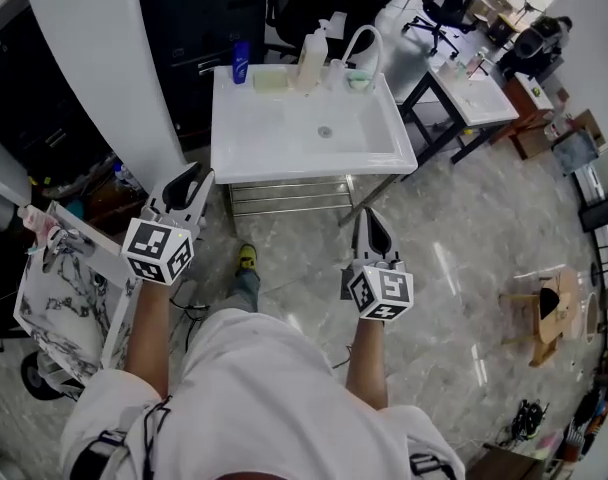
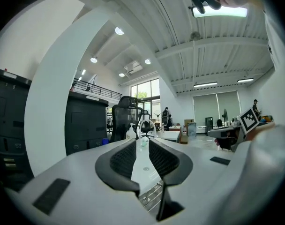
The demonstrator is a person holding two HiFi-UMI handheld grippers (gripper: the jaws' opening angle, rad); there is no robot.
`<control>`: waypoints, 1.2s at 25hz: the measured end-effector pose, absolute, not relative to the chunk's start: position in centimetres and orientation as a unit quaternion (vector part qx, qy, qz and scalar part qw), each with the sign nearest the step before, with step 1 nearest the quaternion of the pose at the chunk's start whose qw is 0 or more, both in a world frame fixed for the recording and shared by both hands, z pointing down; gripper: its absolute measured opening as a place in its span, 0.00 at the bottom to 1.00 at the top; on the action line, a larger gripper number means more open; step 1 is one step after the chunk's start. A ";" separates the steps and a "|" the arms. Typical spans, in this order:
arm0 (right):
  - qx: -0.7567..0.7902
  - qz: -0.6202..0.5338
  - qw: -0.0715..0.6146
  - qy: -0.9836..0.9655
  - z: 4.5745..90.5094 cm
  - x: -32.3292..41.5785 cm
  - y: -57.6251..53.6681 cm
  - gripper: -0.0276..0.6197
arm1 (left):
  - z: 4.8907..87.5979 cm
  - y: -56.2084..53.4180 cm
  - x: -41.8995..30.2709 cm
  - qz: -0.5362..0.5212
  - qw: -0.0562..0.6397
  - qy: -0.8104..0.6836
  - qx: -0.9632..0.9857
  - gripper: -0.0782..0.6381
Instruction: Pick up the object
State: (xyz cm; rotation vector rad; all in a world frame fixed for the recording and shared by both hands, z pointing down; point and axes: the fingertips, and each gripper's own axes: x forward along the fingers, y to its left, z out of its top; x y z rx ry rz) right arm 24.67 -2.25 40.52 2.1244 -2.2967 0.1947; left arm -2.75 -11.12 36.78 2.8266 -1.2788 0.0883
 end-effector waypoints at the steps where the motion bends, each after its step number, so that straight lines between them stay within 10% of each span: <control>1: 0.676 0.061 0.008 -0.734 40.4 24.8 -3.7 0.05 | 36.9 -12.6 -2.5 0.027 0.023 -0.412 0.911 0.22; 30: 0.681 0.094 0.039 -0.726 42.5 28.5 -39.3 0.05 | 42.9 -47.9 3.3 0.096 0.075 -0.370 0.921 0.22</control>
